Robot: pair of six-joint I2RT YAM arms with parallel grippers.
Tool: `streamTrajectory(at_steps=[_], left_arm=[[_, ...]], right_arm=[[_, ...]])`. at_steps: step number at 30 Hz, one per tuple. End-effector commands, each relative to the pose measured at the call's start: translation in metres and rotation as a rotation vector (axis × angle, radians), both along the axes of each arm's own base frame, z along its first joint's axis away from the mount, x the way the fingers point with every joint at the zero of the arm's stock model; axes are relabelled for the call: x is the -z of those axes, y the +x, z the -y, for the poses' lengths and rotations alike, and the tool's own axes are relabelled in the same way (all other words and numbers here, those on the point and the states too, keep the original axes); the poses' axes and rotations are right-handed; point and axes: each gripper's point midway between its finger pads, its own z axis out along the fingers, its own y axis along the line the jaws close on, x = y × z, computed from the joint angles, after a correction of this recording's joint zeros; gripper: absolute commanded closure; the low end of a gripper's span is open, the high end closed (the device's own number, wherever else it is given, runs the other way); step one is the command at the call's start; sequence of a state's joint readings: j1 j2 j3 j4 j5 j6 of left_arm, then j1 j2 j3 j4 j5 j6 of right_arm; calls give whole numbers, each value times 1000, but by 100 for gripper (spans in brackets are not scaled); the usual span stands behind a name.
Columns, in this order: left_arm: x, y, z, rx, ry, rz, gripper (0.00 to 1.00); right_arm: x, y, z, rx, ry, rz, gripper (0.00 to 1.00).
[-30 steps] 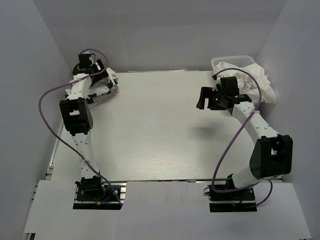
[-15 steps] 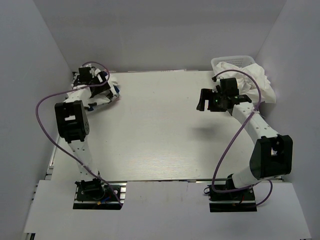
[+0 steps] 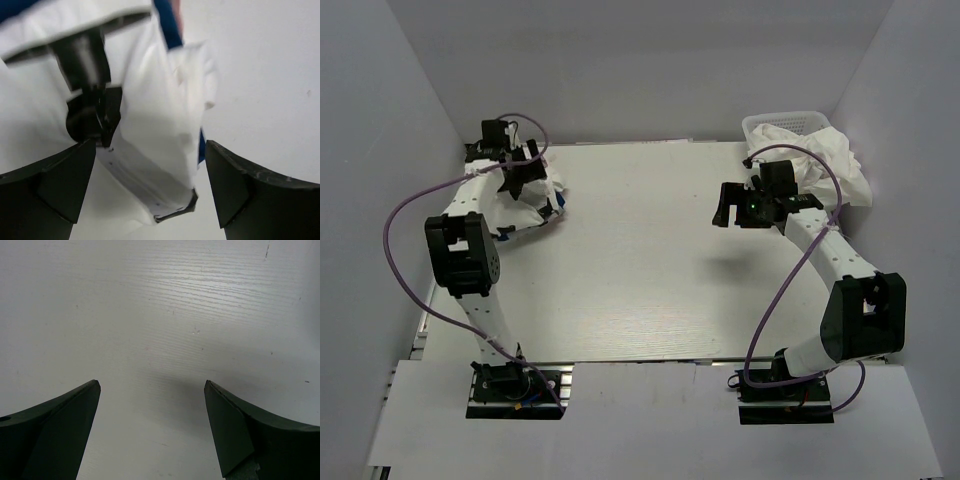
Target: Fold and stack the t-shirts
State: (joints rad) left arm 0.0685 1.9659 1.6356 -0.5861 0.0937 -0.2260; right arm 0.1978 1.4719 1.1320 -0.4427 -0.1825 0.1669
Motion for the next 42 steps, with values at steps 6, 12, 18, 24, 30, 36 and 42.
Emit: streamTrajectory(at_steps=[6, 12, 18, 24, 30, 36, 42], left_arm=[[-35, 45, 5, 19, 196, -23, 0], [-22, 50, 22, 92, 214, -76, 0], [-5, 41, 12, 55, 284, -129, 0], [7, 34, -14, -113, 435, -198, 6], [3, 42, -22, -178, 466, -173, 16], [7, 36, -36, -247, 531, -198, 63], [-52, 41, -41, -377, 490, -40, 100]], right_arm=[[-9, 9, 2, 1, -22, 55, 10], [-2, 10, 7, 14, -54, 28, 10], [4, 12, 11, 19, -72, 16, 10], [5, 12, 10, 19, -70, 12, 10], [4, 13, 11, 15, -75, 13, 10], [2, 14, 12, 19, -78, 21, 10], [-1, 14, 9, 10, -66, 25, 10]])
